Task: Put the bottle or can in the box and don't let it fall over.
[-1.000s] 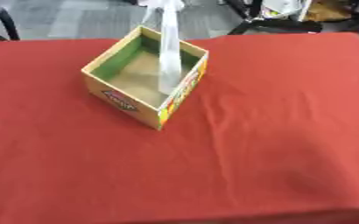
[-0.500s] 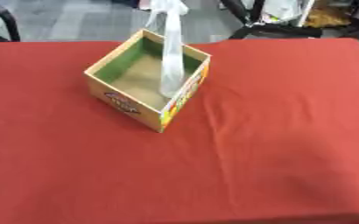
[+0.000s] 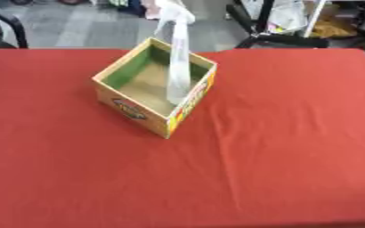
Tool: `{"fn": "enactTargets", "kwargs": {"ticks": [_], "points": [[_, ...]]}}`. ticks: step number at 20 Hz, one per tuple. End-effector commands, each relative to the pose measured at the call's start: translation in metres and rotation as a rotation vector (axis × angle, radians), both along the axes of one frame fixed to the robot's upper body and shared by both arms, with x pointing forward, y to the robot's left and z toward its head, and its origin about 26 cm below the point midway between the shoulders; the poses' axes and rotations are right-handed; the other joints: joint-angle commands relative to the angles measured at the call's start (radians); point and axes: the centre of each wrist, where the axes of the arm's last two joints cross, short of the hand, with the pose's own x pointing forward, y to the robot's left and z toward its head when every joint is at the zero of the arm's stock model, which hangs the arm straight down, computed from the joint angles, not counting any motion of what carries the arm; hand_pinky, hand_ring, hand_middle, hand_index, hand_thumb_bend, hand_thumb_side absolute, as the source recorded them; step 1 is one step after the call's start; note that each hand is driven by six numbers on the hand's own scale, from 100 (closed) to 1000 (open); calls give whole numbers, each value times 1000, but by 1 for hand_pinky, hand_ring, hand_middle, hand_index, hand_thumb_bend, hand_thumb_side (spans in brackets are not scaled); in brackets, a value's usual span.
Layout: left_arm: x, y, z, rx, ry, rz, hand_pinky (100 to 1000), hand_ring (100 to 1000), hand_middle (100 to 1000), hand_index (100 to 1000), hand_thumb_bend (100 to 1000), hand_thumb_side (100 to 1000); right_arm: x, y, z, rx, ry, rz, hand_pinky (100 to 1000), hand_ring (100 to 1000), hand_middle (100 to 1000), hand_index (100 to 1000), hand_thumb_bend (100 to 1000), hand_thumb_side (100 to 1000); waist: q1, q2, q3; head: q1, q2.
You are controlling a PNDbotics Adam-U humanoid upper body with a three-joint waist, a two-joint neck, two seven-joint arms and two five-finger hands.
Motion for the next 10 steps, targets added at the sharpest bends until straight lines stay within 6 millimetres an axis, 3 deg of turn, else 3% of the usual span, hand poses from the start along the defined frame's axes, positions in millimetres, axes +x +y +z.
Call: {"fn": "enactTargets", "kwargs": {"ticks": [1,10], "points": [[-7,16,10,34,-17,56,725,1000,1000,1000,201,1000,-7,-11,8,-28,-17,-58,844,1000,1000,905,100,527,0,-10,2,2,-8],[-9,17,7,33,-12,57,724,1000,1000,1000,201,1000,-5,-9,9,-19,-32,-60,843,1000,1000,903,100,526,-2,-14,3,8,-19]]}}
